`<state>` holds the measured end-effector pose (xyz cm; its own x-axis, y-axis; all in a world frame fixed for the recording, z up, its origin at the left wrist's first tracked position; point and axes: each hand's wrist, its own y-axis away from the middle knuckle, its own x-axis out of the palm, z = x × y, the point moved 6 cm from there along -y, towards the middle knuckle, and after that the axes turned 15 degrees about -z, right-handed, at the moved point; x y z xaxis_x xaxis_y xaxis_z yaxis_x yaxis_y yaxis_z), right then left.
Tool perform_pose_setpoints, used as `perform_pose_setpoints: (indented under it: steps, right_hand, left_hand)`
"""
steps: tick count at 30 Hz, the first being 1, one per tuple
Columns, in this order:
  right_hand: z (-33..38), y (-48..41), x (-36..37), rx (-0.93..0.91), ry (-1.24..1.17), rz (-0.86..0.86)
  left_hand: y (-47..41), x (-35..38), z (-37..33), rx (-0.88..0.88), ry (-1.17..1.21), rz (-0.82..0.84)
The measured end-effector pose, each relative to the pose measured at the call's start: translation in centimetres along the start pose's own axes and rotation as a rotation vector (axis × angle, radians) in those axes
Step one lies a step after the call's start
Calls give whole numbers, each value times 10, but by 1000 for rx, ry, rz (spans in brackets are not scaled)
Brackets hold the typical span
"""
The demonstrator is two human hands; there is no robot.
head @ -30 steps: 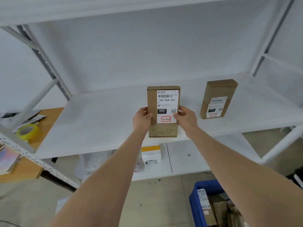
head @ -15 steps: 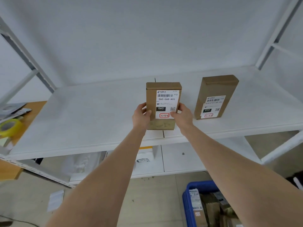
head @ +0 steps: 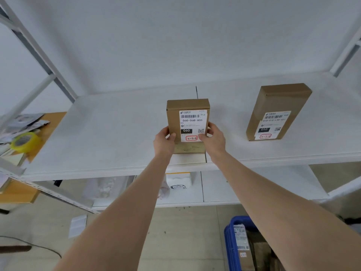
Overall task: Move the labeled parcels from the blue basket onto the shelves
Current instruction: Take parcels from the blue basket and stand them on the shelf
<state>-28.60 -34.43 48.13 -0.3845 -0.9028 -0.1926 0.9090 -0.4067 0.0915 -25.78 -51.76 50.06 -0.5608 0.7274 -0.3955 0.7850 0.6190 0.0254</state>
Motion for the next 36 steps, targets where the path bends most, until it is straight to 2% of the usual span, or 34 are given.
perform_pose_setpoints:
  steps: [5, 11, 23, 36]
  right_hand:
    - [-6, 4, 6, -26, 56, -6]
    - [-18, 9, 8, -56, 154, 10]
    - [-16, -1, 0, -93, 154, -61]
    - [-36, -1, -11, 5, 244, -83]
  left_hand:
    - [-3, -4, 14, -12, -41, -11]
    - [-3, 3, 20, 11, -90, 50]
    - [-3, 10, 13, 24, -52, 38]
    - [1, 24, 23, 10, -126, 97]
